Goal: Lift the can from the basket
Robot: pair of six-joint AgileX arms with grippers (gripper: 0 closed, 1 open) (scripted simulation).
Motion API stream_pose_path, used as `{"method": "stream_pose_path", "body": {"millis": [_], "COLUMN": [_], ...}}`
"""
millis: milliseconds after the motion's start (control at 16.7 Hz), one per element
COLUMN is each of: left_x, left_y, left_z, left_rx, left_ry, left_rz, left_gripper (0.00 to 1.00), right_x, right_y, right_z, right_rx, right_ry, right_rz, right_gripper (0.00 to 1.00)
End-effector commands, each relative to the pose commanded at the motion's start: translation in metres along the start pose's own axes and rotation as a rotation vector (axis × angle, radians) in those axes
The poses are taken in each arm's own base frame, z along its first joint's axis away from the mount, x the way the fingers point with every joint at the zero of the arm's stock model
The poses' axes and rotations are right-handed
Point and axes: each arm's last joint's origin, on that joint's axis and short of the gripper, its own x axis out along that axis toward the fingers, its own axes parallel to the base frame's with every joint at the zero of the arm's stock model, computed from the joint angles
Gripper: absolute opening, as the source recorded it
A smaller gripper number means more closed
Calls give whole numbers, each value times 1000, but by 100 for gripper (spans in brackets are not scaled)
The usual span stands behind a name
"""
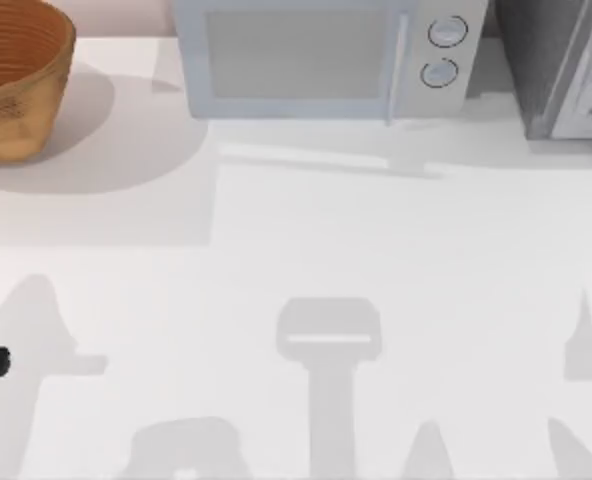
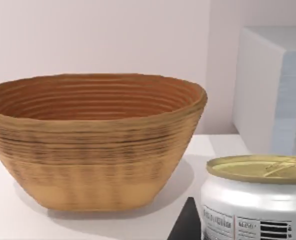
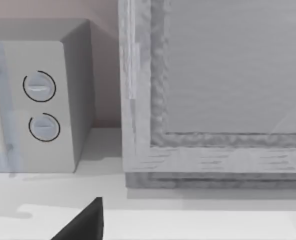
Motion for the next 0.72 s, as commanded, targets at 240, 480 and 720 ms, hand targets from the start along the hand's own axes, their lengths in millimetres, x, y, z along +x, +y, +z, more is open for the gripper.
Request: {"method": "stream_pose_path", "body": {"millis": [240,480,720], "left_x": [14,60,129], "left_y": [-6,-18,-36], "left_z": [37,74,89], "left_rx": [12,27,45], "left_ry": [-39,-42,-66], "left_rz": [-145,-377,-647], "left_gripper": [0,0,0], "right_x": [0,0,0], "right_y": [0,0,0], "right_z": [0,0,0], "right_rx": [0,0,0], "right_ry": [0,0,0], "right_rz": [0,0,0], "right_gripper": [100,100,100]}}
